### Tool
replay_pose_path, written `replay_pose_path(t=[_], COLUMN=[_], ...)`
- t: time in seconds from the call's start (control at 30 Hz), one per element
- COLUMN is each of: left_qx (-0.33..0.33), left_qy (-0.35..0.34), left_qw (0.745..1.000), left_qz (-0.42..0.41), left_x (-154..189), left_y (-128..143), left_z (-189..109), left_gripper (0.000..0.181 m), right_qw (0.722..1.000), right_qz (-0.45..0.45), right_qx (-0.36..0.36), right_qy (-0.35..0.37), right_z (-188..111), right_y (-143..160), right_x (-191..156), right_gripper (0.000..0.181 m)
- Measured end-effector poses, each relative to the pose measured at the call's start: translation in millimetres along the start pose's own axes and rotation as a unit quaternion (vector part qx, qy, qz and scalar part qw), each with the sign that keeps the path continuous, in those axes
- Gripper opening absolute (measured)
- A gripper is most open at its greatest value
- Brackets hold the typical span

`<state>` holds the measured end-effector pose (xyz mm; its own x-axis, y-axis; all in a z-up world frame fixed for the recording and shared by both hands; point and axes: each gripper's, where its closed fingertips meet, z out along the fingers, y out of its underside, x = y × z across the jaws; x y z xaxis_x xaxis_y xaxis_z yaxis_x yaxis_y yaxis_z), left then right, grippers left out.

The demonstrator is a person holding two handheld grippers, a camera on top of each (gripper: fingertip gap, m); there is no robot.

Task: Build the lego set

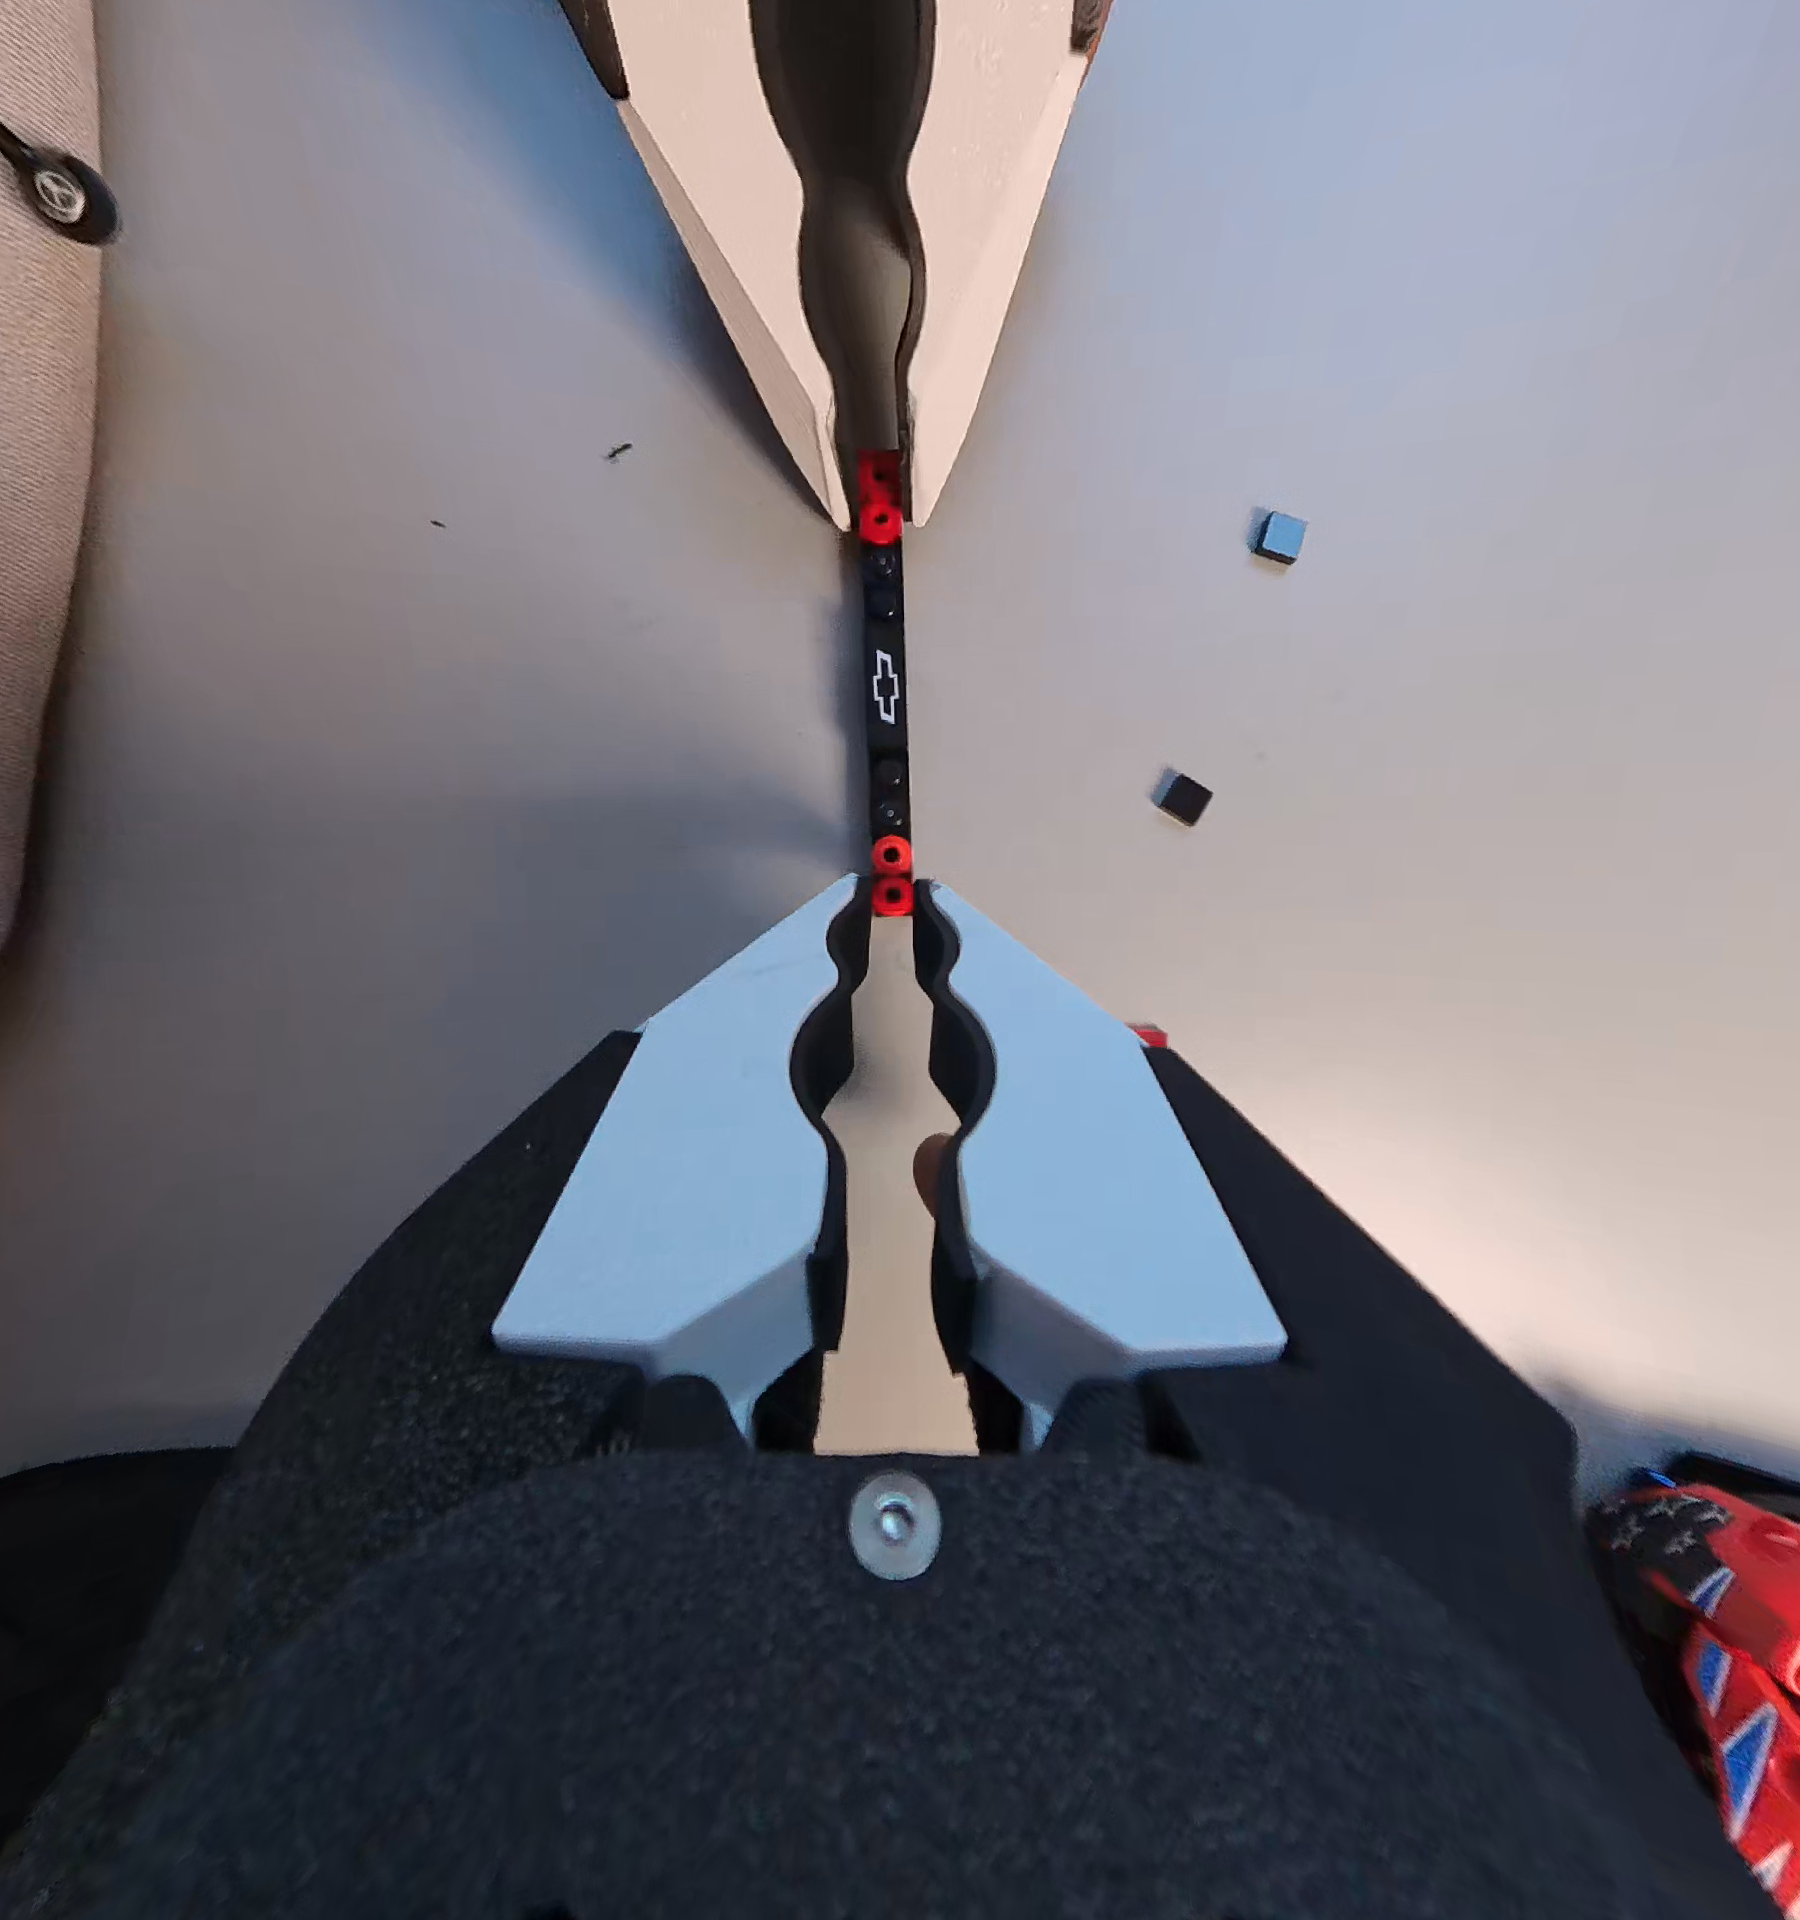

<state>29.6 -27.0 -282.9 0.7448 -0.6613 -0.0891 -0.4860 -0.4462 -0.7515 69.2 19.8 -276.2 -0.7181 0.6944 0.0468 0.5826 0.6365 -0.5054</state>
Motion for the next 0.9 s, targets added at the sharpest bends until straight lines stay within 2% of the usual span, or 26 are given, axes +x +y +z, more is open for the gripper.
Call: replay_pose_path(t=[0.9], left_qx=[0.000], left_qy=[0.003], left_qw=[1.000], left_qz=[0.001], left_x=[0.2], left_y=[0.6], left_z=[-0.1], left_gripper=[0.006], right_qw=[1.000], right_qz=[0.001], right_qx=[-0.021], right_qy=[-0.008], right_z=[3.7], right_y=[4.2], right_x=[3.3], right_gripper=[0.005])
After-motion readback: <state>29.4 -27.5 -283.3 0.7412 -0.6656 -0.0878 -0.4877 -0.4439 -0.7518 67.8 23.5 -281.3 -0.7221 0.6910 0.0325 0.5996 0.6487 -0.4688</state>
